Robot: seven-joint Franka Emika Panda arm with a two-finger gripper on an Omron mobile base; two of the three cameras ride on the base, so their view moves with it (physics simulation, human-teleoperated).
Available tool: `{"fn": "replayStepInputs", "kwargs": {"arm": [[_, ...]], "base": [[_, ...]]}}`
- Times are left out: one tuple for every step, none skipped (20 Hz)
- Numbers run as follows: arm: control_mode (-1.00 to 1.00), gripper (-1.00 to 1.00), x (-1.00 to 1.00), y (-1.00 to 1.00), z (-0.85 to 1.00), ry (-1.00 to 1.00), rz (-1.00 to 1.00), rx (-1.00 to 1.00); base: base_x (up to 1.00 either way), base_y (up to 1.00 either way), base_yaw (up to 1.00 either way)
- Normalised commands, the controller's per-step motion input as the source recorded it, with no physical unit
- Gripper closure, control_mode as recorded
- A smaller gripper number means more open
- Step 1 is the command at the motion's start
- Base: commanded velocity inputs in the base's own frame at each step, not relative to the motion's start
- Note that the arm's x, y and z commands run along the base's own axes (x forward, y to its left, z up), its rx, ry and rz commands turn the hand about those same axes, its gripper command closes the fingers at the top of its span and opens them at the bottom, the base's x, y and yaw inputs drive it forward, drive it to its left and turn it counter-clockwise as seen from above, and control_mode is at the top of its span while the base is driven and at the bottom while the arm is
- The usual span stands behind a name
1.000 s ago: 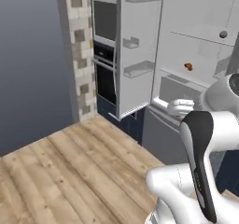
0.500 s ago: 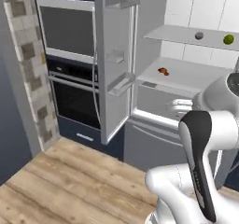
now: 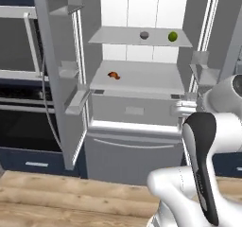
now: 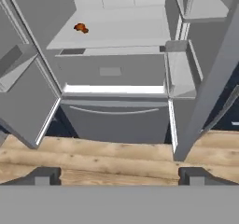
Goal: Gather the eggplant and lime from the fridge and place them on a tray on the dining counter. Then gather the chicken drumsticks from the fridge and place them on the other tray.
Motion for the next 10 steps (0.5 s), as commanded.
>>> {"fn": "replayStepInputs", "kwargs": {"arm": [[1.0,-1.0,0.0,0.0,0.0,0.0,0.0,0.0],[1.0,-1.0,0.0,0.0,0.0,0.0,0.0,0.0],[1.0,-1.0,0.0,0.0,0.0,0.0,0.0,0.0],[1.0,-1.0,0.0,0.0,0.0,0.0,0.0,0.0],[1.0,-1.0,0.0,0.0,0.0,0.0,0.0,0.0],[1.0,-1.0,0.0,0.0,0.0,0.0,0.0,0.0],[1.0,-1.0,0.0,0.0,0.0,0.0,0.0,0.0],[1.0,-1.0,0.0,0.0,0.0,0.0,0.0,0.0],[1.0,-1.0,0.0,0.0,0.0,0.0,0.0,0.0],[1.0,-1.0,0.0,0.0,0.0,0.0,0.0,0.0]], "base": [[0.7,0.46,-0.4],[0.52,0.55,-0.24],[0.34,0.39,-0.12],[0.0,0.28,0.0],[0.0,0.44,0.0],[0.0,0.61,0.0],[0.22,0.31,0.0],[0.16,0.0,0.0],[0.22,0.0,0.0],[0.53,0.0,0.0]]}}
